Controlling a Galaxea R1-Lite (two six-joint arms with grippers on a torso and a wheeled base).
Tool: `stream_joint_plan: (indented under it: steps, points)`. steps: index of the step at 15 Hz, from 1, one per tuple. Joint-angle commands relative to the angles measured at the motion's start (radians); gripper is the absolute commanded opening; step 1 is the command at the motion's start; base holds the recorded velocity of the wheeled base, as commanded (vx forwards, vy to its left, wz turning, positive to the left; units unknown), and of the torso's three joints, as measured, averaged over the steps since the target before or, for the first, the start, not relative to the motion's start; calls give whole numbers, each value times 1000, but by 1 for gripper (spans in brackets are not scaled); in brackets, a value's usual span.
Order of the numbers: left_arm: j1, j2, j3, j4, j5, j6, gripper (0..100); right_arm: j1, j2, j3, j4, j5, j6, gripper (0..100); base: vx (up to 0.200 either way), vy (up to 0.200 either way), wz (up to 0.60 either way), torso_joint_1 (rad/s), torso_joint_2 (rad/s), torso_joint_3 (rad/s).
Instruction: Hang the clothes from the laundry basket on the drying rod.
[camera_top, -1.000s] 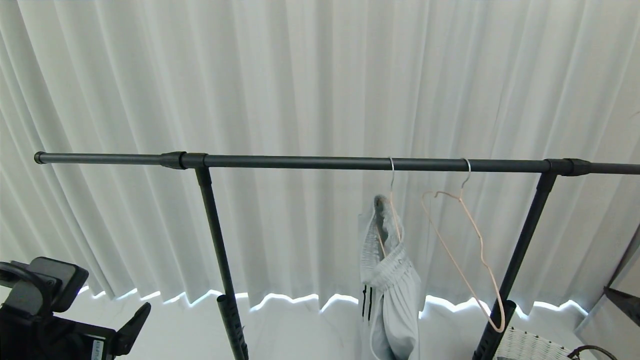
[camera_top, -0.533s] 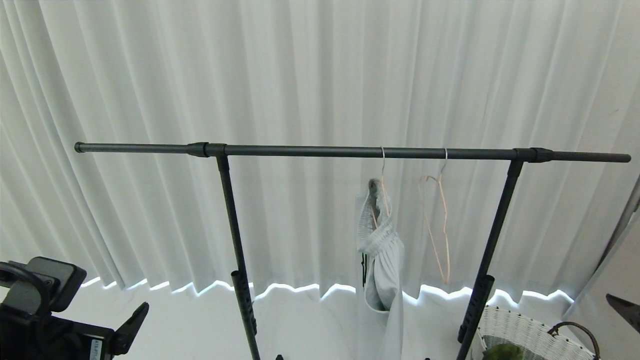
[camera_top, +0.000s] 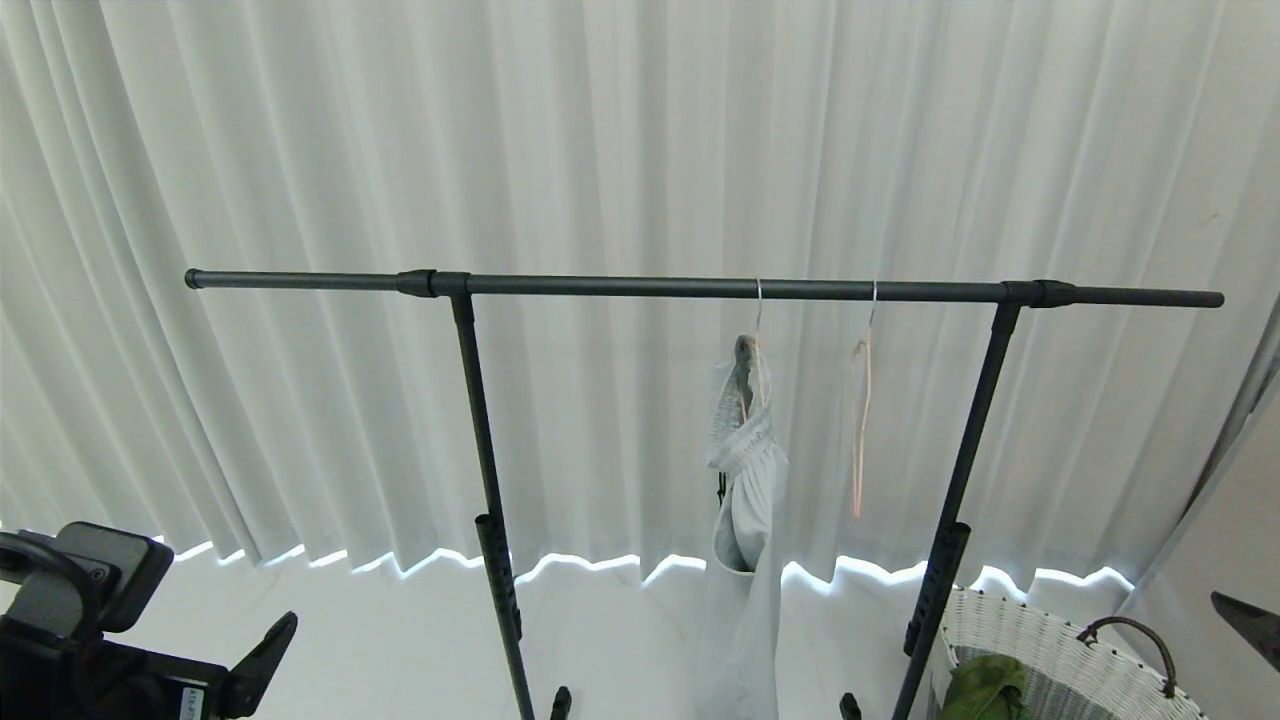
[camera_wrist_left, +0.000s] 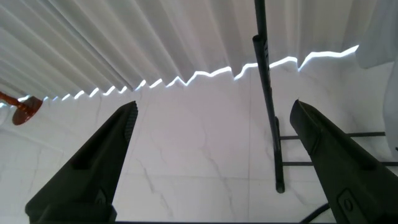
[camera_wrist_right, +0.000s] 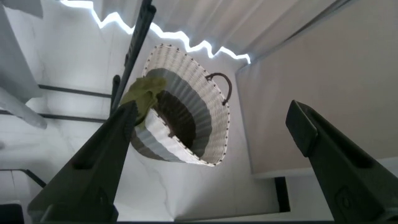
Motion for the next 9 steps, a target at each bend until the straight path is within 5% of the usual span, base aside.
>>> stream_joint_plan:
  steps: [1,9]
  points:
    - [0,-1,0,0,0,0,100,0,5,5,1,0,-1,100,0,0,0,-193,417,232]
    - [-20,-36,-1,0,-21,0,100,0,6,24,1,0,-2,100,0,0,0,-227,508,281]
